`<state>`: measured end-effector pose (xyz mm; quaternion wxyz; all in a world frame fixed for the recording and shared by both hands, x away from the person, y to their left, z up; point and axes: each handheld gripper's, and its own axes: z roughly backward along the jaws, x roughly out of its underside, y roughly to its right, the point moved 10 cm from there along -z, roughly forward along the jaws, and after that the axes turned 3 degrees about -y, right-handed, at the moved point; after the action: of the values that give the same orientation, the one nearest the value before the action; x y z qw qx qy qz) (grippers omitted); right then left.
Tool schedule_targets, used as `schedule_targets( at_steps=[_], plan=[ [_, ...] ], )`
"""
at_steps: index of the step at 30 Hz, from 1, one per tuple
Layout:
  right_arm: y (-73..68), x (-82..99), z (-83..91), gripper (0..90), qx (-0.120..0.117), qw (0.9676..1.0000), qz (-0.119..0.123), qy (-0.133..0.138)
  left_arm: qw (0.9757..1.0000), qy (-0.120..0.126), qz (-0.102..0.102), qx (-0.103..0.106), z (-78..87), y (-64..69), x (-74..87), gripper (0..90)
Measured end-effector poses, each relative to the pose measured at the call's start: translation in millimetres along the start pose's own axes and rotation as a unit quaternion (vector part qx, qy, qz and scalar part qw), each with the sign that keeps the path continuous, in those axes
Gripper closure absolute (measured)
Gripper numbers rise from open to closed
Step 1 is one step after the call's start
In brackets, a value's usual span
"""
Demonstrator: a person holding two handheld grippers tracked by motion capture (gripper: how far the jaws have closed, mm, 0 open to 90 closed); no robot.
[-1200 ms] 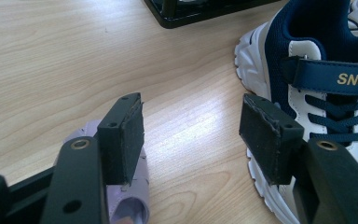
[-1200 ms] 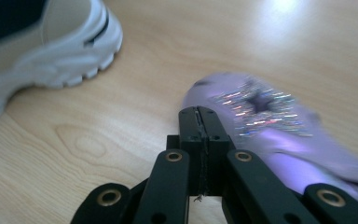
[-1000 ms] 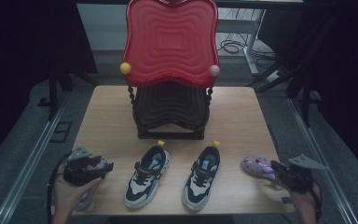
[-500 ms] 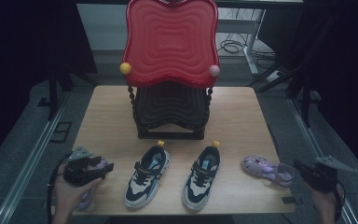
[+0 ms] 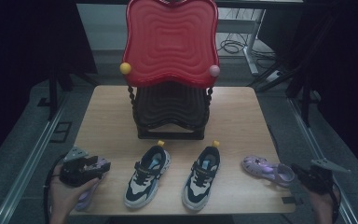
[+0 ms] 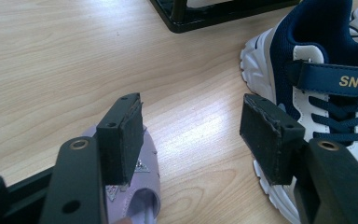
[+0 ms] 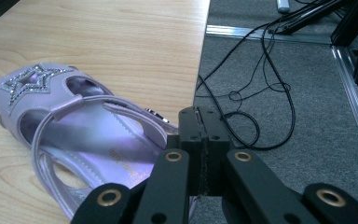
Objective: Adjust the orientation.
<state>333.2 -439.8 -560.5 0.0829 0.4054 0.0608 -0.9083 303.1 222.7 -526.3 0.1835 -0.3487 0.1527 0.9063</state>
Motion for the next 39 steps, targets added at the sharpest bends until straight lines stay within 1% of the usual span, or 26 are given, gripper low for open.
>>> schedule_targets(
  at_steps=[11,13,18,19,22,23,24,25,27,28,30,33,36,37,39],
  plan=[
    [-8.4,4.9,4.5,89.6,-0.001,0.9999,0.011,-0.009,1.0,0.0,0.0,0.002,0.1,1.7,-0.3,39.7],
    [-12.5,6.4,5.7,89.6,-0.002,0.9998,0.014,-0.013,1.0,0.001,-0.001,0.004,0.2,2.4,-0.6,39.7],
    [-17.2,7.7,5.6,89.6,-0.002,0.9997,0.018,-0.018,1.0,0.0,0.0,0.006,-0.2,2.6,-0.4,39.7],
    [-20.3,8.6,6.5,89.6,-0.006,0.9995,0.021,-0.021,1.0,0.0,0.001,0.006,0.1,2.2,-0.3,39.6],
    [-22.2,9.2,7.4,89.6,-0.011,0.9995,0.022,-0.022,1.0,0.0,0.002,0.005,0.6,1.4,-0.1,39.6],
    [-24.9,10.6,8.3,89.6,-0.018,0.9994,0.021,-0.022,1.0,0.001,0.003,0.005,1.1,1.2,-0.2,39.6],
    [-24.9,10.6,8.3,89.6,-0.018,0.9994,0.021,-0.022,1.0,0.001,0.003,0.005,1.1,1.2,-0.2,39.6],
    [-27.3,12.0,8.9,89.6,-0.026,0.9992,0.02,-0.022,1.0,0.002,0.003,0.005,1.5,1.2,-0.6,39.6],
    [-28.7,12.6,9.1,89.6,-0.028,0.9992,0.019,-0.023,1.0,0.002,0.003,0.005,1.3,1.4,-0.6,39.6],
    [-31.8,13.7,9.6,89.6,-0.033,0.9989,0.021,-0.026,1.0,0.0,0.001,0.005,0.6,1.6,-0.3,39.5],
    [-32.7,13.8,9.7,89.6,-0.034,0.9988,0.023,-0.026,1.0,0.0,0.002,0.006,0.3,1.9,-0.1,39.6],
    [-39.3,15.1,11.1,89.6,-0.042,0.9984,0.025,-0.026,1.0,0.0,0.002,0.007,0.4,1.9,-0.2,39.5],
    [-43.2,16.6,11.2,89.6,-0.046,0.9984,0.024,-0.023,1.0,0.001,0.002,0.006,1.0,1.7,-0.6,39.5],
    [-45.4,17.6,12.5,89.6,-0.052,0.9982,0.023,-0.023,1.0,0.002,0.002,0.006,1.2,1.9,-0.6,39.4],
    [-47.0,18.8,13.9,89.6,-0.055,0.9979,0.023,-0.025,1.0,0.002,0.002,0.007,1.5,2.1,-0.9,39.4]
  ],
)
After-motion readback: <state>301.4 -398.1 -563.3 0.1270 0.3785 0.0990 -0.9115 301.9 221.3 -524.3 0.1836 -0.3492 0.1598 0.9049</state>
